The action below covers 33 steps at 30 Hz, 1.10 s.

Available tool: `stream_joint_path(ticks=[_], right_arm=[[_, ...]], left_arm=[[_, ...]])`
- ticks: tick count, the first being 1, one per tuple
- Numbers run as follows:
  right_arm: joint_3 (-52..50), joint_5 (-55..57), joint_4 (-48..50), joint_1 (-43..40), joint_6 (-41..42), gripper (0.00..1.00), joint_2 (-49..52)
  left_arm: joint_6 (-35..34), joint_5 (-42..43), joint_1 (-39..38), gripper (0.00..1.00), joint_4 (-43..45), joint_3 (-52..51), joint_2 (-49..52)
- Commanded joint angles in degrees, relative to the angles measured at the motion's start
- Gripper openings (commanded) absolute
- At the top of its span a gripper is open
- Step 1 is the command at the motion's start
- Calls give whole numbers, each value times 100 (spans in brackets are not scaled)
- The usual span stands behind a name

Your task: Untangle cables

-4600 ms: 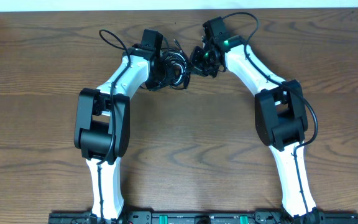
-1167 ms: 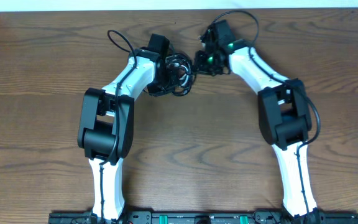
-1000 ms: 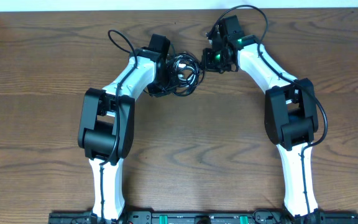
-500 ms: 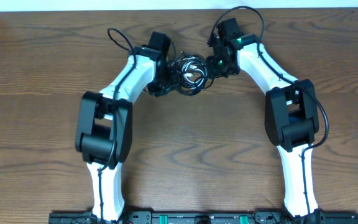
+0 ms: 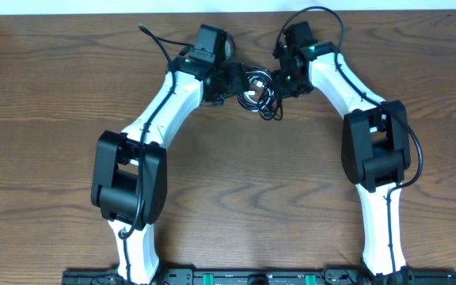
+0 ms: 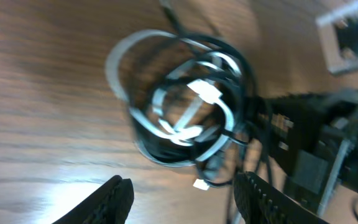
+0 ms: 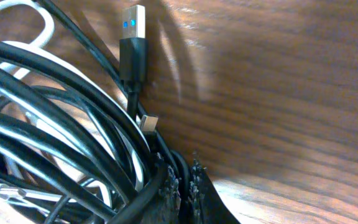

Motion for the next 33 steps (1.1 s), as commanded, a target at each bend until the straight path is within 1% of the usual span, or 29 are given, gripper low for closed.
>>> stream_joint_path(ticks=[1, 2, 4, 6, 9, 14, 16, 23, 25, 26, 29, 31, 33], right_arm=[[-26, -1281, 4, -31, -131, 1, -133], [-26, -1515, 37, -31, -63, 1, -133], [-26, -1585, 74, -11, 105, 1, -133], [-28, -1563, 79, 17, 140, 1, -133], [-28, -1554, 83, 66, 142, 1, -131], [-28, -1436, 81, 87, 142, 1, -131], [-28, -1434, 83, 87, 140, 1, -131], [-28, -1416, 83, 98, 138, 1, -131], [-28, -1405, 83, 98, 138, 1, -131], [-28, -1386, 83, 98, 138, 1, -131], [-28, -1261, 81, 98, 140, 1, -131], [-28, -1244, 81, 98, 138, 1, -131], [-28, -1244, 81, 98, 138, 1, -131]], left_arm=[[-15, 857, 31, 59, -4, 35, 59], [55, 1115, 44, 58, 37, 37, 57], [175, 1386, 44, 59, 81, 39, 57], [271, 1342, 15, 59, 48, 37, 59], [448, 914, -85, 59, -52, 11, 76], [455, -348, -238, 59, -450, -33, 118], [455, -481, -247, 54, -437, -76, 166], [459, -520, -245, 53, -179, -125, 533], [577, -546, -227, 53, -92, -122, 551], [682, -590, -208, 54, -87, -96, 518], [715, -726, -96, 60, -280, 94, 358], [785, -557, -22, 60, -505, 221, 186], [997, -175, -13, 60, -599, 245, 79]])
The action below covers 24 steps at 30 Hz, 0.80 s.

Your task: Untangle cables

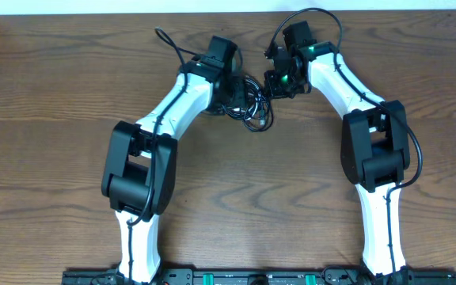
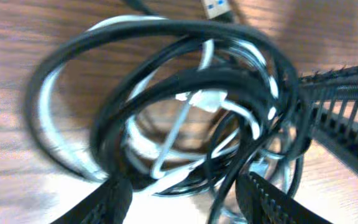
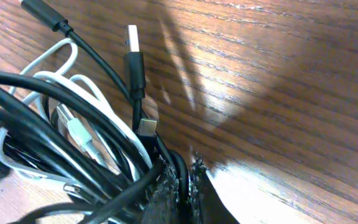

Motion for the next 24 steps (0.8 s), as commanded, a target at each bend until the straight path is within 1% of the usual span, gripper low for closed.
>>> stream_joint_path(ticks=[1, 4, 10, 11, 14, 18, 21, 22, 23, 24], right_arm=[[-26, -15, 7, 70, 63, 1, -131], [-26, -15, -22, 70, 63, 1, -131], [-26, -15, -20, 70, 66, 2, -131], [-26, -13, -17, 70, 66, 2, -131], [-26, -15, -13, 70, 66, 2, -131], [-26, -15, -13, 70, 66, 2, -131], [-26, -15, -13, 70, 66, 2, -131], [-26, -15, -13, 70, 66, 2, -131], [-26, -11, -11, 70, 63, 2, -131], [-26, -7, -7, 70, 63, 2, -131]], left_arm=[[487, 472, 101, 60, -138, 221, -372], [699, 769, 44, 60, -223, 214, -369], [1058, 826, 4, 60, -219, 254, -385], [1290, 1080, 13, 61, -221, 280, -385], [1497, 1377, -17, 61, -293, 267, -374], [1558, 1246, -114, 61, -330, 234, -302], [1550, 743, -192, 61, -328, 225, -160], [1550, 608, -199, 59, -326, 225, -116], [1552, 415, -199, 39, -299, 225, -59], [1552, 286, -195, 26, -260, 225, -24]])
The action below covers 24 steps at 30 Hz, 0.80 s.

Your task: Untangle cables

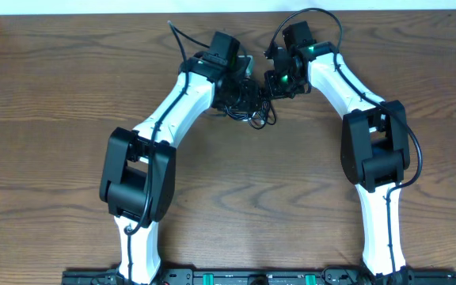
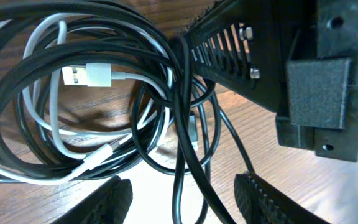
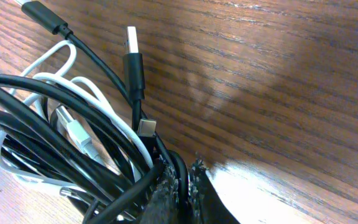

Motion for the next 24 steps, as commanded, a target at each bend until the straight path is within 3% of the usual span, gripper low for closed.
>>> stream_joint_path(ticks=[1, 2, 8, 15, 24], right_arm=[[-26, 4, 22, 70, 63, 2, -131], [-26, 70, 48, 68, 63, 2, -131], [-26, 282, 221, 70, 66, 8, -131], [-26, 678, 273, 70, 63, 23, -131], [-33, 798, -11, 101, 66, 22, -131]], left_arm=[[118, -743, 9, 19, 98, 105, 240], [118, -824, 35, 12, 184, 105, 293], [103, -780, 74, 13, 348, 105, 695], [-76, -752, 50, 8, 323, 105, 1185], [-94, -752, 50, 8, 308, 105, 1191]])
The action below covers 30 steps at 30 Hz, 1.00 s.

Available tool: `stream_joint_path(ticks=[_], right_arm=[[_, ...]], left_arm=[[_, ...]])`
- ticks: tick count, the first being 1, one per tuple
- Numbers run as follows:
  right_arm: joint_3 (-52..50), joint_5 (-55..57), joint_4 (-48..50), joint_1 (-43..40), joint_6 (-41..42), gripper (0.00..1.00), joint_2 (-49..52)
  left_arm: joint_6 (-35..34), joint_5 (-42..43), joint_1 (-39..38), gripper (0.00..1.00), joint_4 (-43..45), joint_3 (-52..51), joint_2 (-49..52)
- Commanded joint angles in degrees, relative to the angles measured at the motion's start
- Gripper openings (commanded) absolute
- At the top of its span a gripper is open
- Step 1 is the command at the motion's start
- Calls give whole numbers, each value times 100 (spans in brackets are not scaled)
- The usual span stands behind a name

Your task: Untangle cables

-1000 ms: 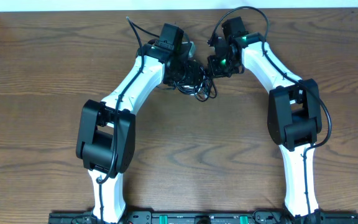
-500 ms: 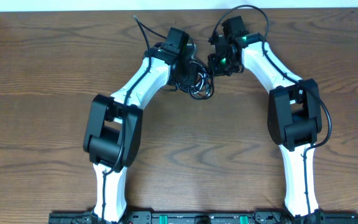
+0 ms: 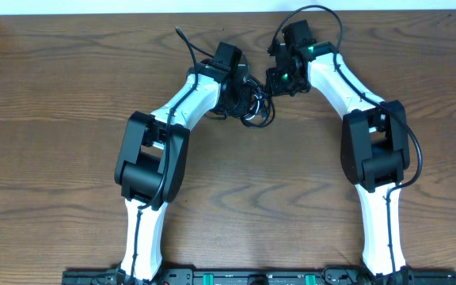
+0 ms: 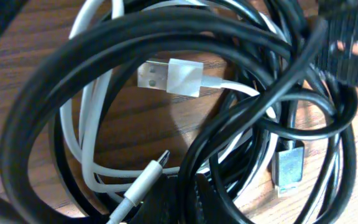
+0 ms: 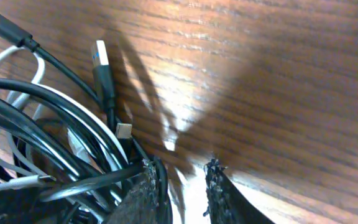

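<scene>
A tangle of black and white cables (image 3: 253,105) lies on the wooden table at the back centre. My left gripper (image 3: 240,93) sits on the tangle's left side. In the left wrist view the left gripper (image 4: 188,200) is shut on a black cable strand, next to a white USB plug (image 4: 169,76) and a white thin plug (image 4: 143,183). My right gripper (image 3: 279,81) is at the tangle's right side. In the right wrist view the right gripper (image 5: 183,182) is open, with black strands resting against the left finger (image 5: 145,190). A black USB plug (image 5: 102,62) points away.
The wooden table (image 3: 70,95) runs to a white back edge (image 3: 133,8) just behind both wrists. The right arm's own black lead (image 3: 315,14) loops above its wrist. The left arm's lead (image 3: 187,41) sticks up behind its wrist.
My left gripper was open over the tangle and is now shut on a black strand. My right gripper was shut on black strands and now has its fingers apart.
First my left gripper hung open to the left of the tangle while the right gripper held its right side shut. The left gripper then stood open closer over the coils at each moment. Now the left holds a black strand and the right has let go.
</scene>
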Motion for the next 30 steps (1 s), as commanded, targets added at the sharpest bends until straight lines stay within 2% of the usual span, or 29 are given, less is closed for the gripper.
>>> stream_joint_path(ticks=[1, 5, 11, 22, 30], right_arm=[[-33, 142, -214, 107, -15, 22, -129], [-85, 212, -520, 175, -17, 20, -129], [-334, 1102, -332, 212, -17, 16, -120], [-763, 2459, -39, 105, -37, 20, -120], [-782, 2522, -127, -326, -59, 21, -120]], left_arm=[[-74, -151, -7, 8, -63, 11, 297], [-76, -151, -7, 9, -63, 11, 297], [-74, -153, -7, 8, -66, 11, 297], [-72, -170, -7, 8, -74, 11, 297], [-70, -367, -7, 8, -179, 11, 297]])
